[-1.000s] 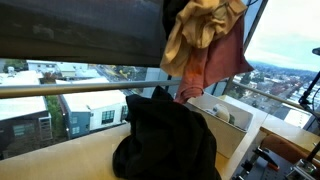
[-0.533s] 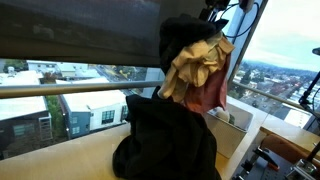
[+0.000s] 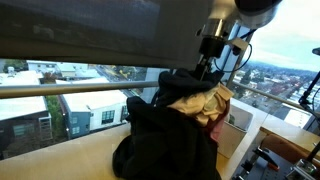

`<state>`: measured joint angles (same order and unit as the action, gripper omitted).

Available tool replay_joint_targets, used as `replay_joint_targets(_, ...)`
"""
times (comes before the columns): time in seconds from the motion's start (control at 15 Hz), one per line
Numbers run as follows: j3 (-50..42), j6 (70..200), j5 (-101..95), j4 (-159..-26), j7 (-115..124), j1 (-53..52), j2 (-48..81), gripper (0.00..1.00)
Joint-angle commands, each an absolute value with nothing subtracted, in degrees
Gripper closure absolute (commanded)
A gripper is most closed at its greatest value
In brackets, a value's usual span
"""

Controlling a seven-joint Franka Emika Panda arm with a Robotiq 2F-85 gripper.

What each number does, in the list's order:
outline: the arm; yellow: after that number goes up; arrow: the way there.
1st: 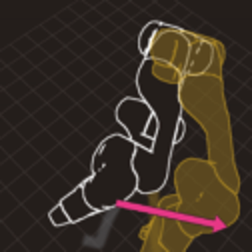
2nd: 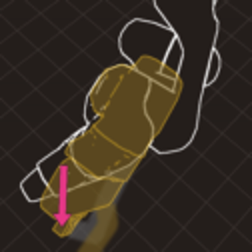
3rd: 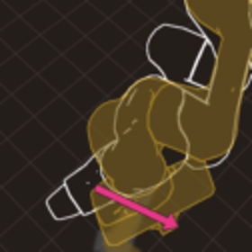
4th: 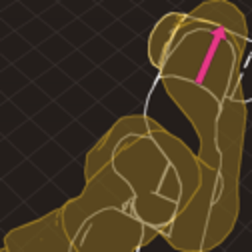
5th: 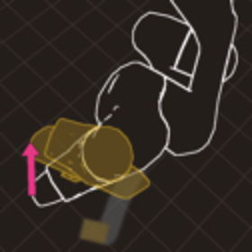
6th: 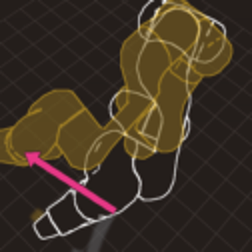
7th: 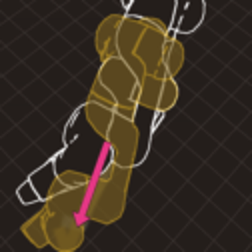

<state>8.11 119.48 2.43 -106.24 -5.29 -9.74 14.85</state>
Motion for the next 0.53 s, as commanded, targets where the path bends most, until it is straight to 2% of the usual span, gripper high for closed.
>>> replay_joint_targets(0.0, 9.1, 123.1, 2.0, -112.3, -4.6, -10.3, 14.4, 1.00)
replay_joint_targets(0.47, 12.2, 126.6, -1.8, -112.4, -0.6, -15.9, 19.6, 1.00)
